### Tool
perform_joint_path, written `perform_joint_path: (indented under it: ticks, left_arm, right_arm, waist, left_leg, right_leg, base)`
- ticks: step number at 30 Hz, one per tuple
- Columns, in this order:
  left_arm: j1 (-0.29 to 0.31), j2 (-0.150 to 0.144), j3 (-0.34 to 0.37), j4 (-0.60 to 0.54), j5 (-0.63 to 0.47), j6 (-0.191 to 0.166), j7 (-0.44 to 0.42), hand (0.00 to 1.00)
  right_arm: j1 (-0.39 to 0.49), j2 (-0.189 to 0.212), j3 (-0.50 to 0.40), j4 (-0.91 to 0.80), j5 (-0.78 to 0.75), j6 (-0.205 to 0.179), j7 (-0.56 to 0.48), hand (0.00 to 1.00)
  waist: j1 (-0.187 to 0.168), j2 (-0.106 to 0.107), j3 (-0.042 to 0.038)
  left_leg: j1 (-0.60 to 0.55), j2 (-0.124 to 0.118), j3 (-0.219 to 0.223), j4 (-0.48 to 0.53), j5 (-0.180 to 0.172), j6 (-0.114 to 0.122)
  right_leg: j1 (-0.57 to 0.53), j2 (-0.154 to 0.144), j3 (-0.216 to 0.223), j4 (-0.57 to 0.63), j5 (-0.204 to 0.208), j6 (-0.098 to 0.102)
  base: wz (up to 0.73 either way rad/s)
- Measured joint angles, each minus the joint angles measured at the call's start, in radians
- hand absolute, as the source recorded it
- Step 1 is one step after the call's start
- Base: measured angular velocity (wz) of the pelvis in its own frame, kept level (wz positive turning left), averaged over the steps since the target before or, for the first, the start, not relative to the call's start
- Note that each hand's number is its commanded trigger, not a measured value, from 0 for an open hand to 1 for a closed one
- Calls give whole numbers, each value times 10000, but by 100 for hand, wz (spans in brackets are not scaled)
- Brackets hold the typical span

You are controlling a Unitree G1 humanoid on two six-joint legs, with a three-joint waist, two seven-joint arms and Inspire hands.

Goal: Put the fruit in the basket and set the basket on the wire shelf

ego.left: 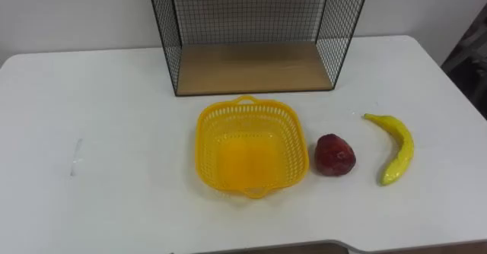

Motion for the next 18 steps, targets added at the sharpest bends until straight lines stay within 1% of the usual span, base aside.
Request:
perform_joint_path:
  ticks: [13, 16, 18]
  left_arm:
    - [-1, 0, 23, 66, 1, 64, 58, 0]
    - [14, 3, 21, 42, 2, 42, 113, 0]
    - [35, -2, 49, 45, -2, -26, 179, 0]
  right_arm:
    - [8, 21, -29, 17, 128, 21, 22, 0]
    - [86, 46, -67, 58, 851, 77, -93, 0]
    - [122, 114, -247, 157, 1612, 137, -335, 0]
  waist:
    - [7, -69, -10]
    - [-1, -100, -20]
    - [-4, -128, -19]
  left_leg:
    - [10, -2, 1, 12, 2, 1]
    - [22, -5, 2, 6, 3, 1]
    - [81, -4, 8, -6, 5, 1]
  right_leg:
    - [4, 0, -4, -1, 0, 0]
    - [12, -1, 4, -3, 0, 1]
    - [20, -1, 15, 6, 0, 1]
  base:
    - [0]
    - [0]
    - [0]
